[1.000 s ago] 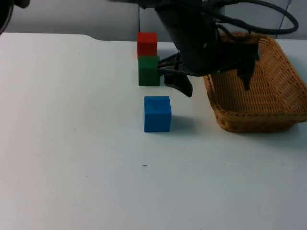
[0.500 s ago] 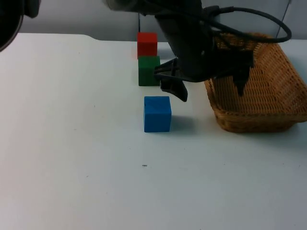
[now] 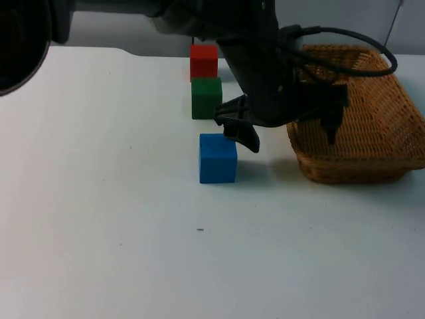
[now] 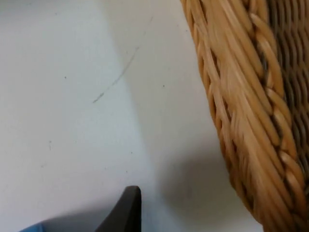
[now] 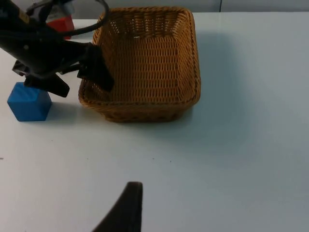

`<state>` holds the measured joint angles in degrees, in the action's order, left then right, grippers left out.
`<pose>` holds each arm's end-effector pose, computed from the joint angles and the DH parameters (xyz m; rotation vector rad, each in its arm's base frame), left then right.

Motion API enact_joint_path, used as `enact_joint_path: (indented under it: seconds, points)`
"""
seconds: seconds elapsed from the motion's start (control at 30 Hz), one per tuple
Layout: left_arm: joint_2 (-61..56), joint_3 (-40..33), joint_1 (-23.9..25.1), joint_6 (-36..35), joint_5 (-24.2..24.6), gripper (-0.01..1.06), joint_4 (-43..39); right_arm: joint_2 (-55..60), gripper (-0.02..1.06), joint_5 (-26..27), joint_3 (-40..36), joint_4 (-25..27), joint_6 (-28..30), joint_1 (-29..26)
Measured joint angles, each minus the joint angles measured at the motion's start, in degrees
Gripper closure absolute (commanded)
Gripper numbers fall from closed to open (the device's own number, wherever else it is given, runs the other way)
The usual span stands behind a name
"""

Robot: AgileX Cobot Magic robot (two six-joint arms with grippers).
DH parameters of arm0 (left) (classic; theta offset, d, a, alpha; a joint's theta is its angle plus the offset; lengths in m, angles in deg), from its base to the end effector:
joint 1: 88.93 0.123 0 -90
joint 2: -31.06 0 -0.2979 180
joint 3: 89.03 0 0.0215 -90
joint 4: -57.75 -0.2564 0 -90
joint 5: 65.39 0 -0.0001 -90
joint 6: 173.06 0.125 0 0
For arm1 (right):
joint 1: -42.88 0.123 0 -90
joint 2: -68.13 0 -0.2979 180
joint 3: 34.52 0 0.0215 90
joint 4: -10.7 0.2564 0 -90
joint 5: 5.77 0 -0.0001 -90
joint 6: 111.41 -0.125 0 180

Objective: Pick up the basket with the left hand and place the blue cube into the basket with the right hand.

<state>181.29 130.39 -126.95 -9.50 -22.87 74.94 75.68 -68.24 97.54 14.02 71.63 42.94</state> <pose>0.4283 -0.3666 0.0917 0.2813 2.7663 -0.6171 0.0140 0.0064 0.2666 -0.0599 2.0567 0.0373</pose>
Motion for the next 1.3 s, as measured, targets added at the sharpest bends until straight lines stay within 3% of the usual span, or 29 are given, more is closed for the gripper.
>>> enact_joint_path:
  seconds: [0.47, 0.6, 0.73, 0.77, 0.9, 0.93, 1.03, 1.07, 1.1, 1.3]
  points:
    - [5.3, 7.7, -1.5, 0.4, 2.9, 0.01, 0.1, 0.0, 0.00, 0.0, 0.0, 0.0, -0.1, 0.0]
    - [5.4, 7.8, -1.4, 0.2, 2.8, 0.09, 0.0, 0.0, 0.00, 0.0, 0.0, 0.0, -0.1, 0.0]
    - [5.4, 7.8, -1.4, 0.0, 2.8, 0.33, 0.0, 0.0, 0.00, 0.0, 0.0, 0.0, -0.1, 0.0]
    - [5.4, 7.8, -1.4, 0.0, 2.8, 0.33, 0.0, 0.0, 0.00, 0.0, 0.0, 0.0, -0.1, 0.0]
    - [5.4, 7.8, -1.4, 0.0, 2.8, 0.61, 0.0, 0.0, 0.00, 0.0, 0.0, 0.0, -0.1, 0.0]
    - [5.4, 7.8, -1.4, 0.0, 2.8, 0.61, 0.0, 0.0, 0.00, 0.0, 0.0, 0.0, -0.1, 0.0]
    - [5.4, 7.8, -1.4, 0.0, 3.1, 0.92, 0.0, 0.0, 0.00, 0.0, 0.0, 0.0, -0.1, 0.0]
    - [5.4, 7.8, -1.4, -0.4, 3.2, 0.92, 0.6, 0.0, 0.00, 0.0, 0.0, 0.0, -0.1, 0.0]
    - [5.4, 7.8, -1.4, -0.8, 3.2, 1.02, 1.1, 0.0, 0.00, 0.0, 0.0, 0.0, -0.1, 0.0]
    - [5.4, 7.9, -1.6, -1.5, 3.3, 1.05, 1.5, 0.0, 0.00, 0.0, 0.0, 0.0, -0.1, 0.0]
